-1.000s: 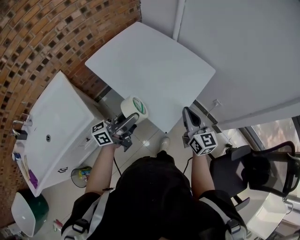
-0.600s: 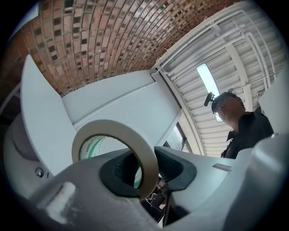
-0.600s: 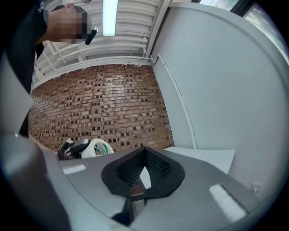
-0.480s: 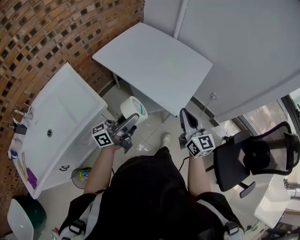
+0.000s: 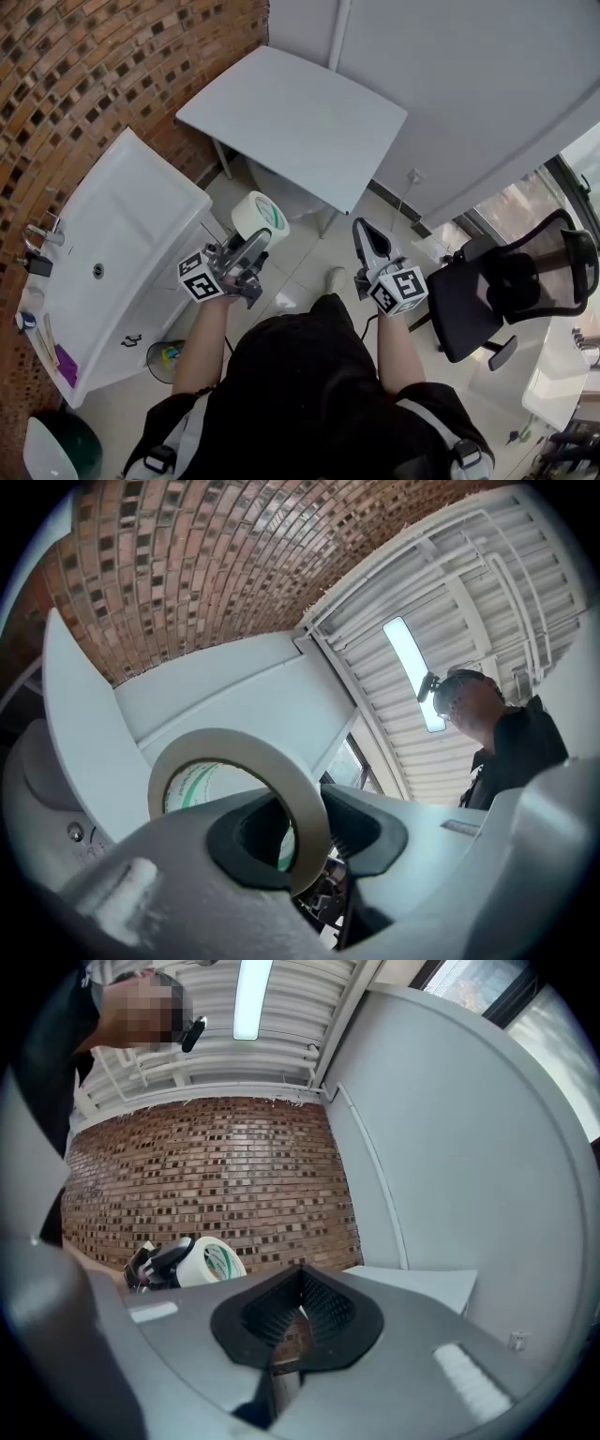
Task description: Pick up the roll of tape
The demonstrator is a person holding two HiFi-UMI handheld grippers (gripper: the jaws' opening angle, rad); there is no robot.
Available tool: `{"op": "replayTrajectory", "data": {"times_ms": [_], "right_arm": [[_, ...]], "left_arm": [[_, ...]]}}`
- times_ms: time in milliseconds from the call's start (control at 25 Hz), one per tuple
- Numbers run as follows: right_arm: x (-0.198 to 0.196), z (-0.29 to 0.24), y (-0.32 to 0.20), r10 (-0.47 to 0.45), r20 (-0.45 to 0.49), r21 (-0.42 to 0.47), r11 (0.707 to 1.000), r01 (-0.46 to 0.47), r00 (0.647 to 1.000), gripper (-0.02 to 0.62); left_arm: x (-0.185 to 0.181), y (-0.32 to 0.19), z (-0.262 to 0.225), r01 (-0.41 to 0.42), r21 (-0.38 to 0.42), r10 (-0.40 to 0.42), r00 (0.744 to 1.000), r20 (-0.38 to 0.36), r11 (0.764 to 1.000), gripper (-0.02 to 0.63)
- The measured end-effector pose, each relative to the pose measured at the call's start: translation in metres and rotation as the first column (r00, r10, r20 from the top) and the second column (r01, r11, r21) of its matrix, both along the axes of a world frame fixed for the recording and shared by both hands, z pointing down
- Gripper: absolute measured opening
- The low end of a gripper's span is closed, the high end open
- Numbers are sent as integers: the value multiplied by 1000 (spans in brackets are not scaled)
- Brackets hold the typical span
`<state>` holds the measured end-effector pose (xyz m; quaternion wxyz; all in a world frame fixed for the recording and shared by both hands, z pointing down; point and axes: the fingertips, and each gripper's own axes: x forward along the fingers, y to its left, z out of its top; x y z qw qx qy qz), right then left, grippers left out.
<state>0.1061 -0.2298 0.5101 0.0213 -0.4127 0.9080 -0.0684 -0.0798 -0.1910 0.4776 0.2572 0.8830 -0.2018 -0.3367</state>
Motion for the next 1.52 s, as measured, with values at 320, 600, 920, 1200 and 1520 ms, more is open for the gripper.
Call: {"op": "replayTrajectory", "data": {"times_ms": [320,600,920,1200,1520], "right_arm": [[22,-25,10,-13,2,38,999,13,1000,6],[46,-21,20,-53,-22,4,999,53,998,6],[50,-18,27,-103,6,12,995,103,995,6],[52,-24,33,-122,20,25,992,121,992,6],[57,-26,42,-144,-6,27,989,144,990,5]], "left_arm": [[34,17,-17,-30,43,28,999,43,999,108],[65,18,-23,-5,30,5,1000,-2,1000,107],[90,31,-18,-8,46,0,988,156,999,109],[105,35,-20,-40,55,28,977,211,998,109],[111,39,-23,-27,65,13,978,207,998,109]]}}
